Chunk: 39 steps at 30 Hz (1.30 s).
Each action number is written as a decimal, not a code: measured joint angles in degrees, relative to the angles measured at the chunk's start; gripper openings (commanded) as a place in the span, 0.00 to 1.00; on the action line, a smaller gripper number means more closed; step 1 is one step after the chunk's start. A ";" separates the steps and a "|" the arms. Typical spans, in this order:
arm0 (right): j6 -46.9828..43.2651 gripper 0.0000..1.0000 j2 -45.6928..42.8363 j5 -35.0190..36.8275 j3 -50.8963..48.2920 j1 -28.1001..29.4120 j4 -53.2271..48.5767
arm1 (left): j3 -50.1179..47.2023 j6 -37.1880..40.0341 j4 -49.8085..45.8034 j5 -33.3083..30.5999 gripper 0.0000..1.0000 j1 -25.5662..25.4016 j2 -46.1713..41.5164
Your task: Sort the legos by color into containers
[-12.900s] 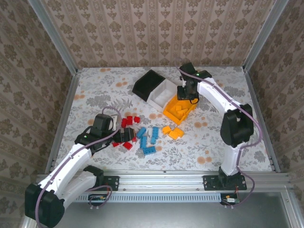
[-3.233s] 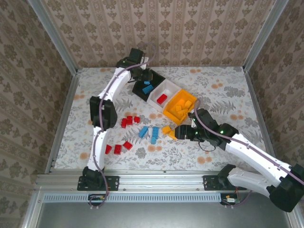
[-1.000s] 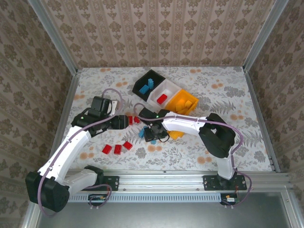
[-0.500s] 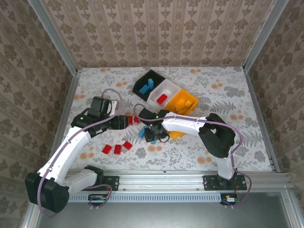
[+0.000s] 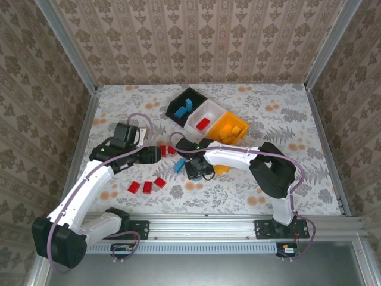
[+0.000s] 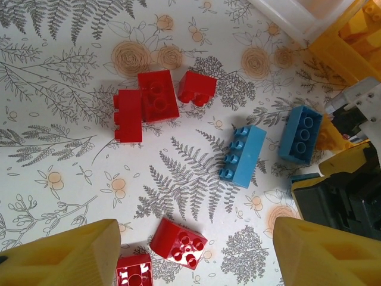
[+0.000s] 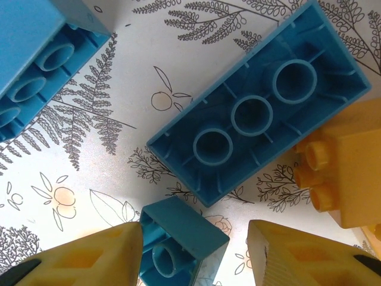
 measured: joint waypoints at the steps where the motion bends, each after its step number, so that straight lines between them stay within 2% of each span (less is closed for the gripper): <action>1: 0.02 0.50 0.02 0.00 0.00 0.02 0.00 | -0.07 0.00 0.00 0.00 0.70 0.00 0.00; 15: 0.33 0.26 0.02 -0.94 -0.55 0.35 1.42 | -1.29 0.00 0.85 0.61 0.70 1.11 -0.74; 22: 0.44 0.24 -1.53 -0.90 -0.87 0.35 1.40 | -1.29 0.00 0.87 0.87 0.70 1.18 -0.74; 28: 0.22 0.25 -7.91 -0.79 -0.66 -0.20 -0.48 | -1.29 0.00 0.90 1.25 0.70 1.46 -0.74; 33: -1.11 0.25 -13.22 -0.90 2.84 -3.96 -2.71 | -1.57 0.00 1.40 1.55 0.71 1.51 -0.74; 39: -5.20 0.26 -13.44 -1.14 11.98 -12.44 -5.07 | -1.92 0.00 1.79 1.77 0.71 1.51 -0.74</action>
